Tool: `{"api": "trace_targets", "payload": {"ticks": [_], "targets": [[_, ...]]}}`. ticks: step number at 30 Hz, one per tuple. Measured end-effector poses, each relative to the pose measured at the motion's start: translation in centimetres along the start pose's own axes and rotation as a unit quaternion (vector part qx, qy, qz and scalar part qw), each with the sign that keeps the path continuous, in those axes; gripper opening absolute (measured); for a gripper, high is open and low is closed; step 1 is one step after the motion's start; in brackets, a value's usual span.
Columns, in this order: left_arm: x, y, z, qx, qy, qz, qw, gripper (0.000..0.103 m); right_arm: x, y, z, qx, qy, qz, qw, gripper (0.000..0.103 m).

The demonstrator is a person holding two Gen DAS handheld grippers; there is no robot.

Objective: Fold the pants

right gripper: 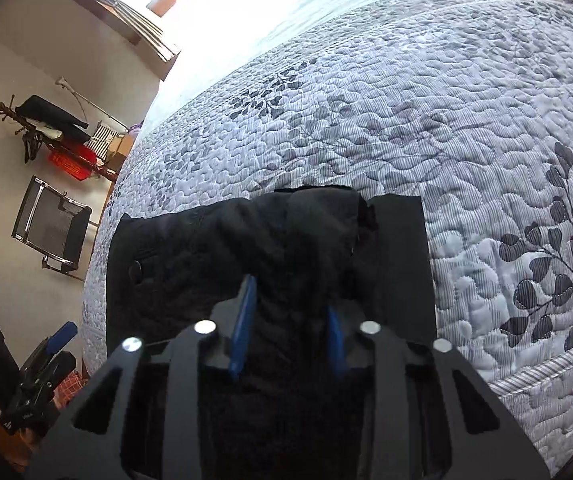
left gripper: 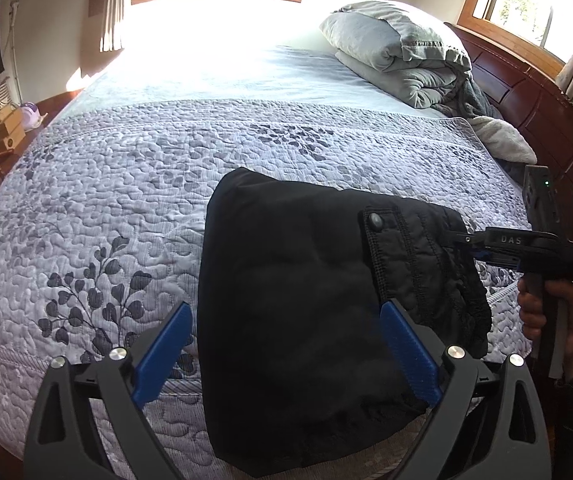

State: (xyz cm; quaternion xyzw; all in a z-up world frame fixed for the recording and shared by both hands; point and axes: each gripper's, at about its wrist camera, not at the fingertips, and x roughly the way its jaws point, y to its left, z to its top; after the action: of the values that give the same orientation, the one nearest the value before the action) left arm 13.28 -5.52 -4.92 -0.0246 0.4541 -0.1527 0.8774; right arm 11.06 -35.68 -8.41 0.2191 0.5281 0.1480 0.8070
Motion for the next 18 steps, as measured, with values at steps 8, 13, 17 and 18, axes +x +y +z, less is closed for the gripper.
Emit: {"api": "trace_targets", "payload": {"ticks": [8, 13, 17, 18], "targets": [[-0.1, -0.3, 0.2, 0.005, -0.003, -0.002, 1.0000, 0.097, -4.8, 1.4, 0.3, -0.014, -0.053, 0.034, 0.998, 0.004], [0.1, -0.5, 0.1, 0.007, -0.001, -0.005, 1.0000, 0.097, -6.8, 1.3, 0.7, -0.015, -0.072, 0.019, 0.997, 0.004], [0.4, -0.5, -0.1, 0.011, 0.004, 0.001, 0.9999, 0.097, -5.5, 0.3, 0.6, -0.001, -0.056, -0.009, 0.998, 0.004], [0.5, -0.4, -0.2, 0.011, 0.005, 0.003, 0.9999, 0.097, -4.9, 0.1, 0.4, -0.002, -0.051, -0.019, 0.999, 0.004]]}}
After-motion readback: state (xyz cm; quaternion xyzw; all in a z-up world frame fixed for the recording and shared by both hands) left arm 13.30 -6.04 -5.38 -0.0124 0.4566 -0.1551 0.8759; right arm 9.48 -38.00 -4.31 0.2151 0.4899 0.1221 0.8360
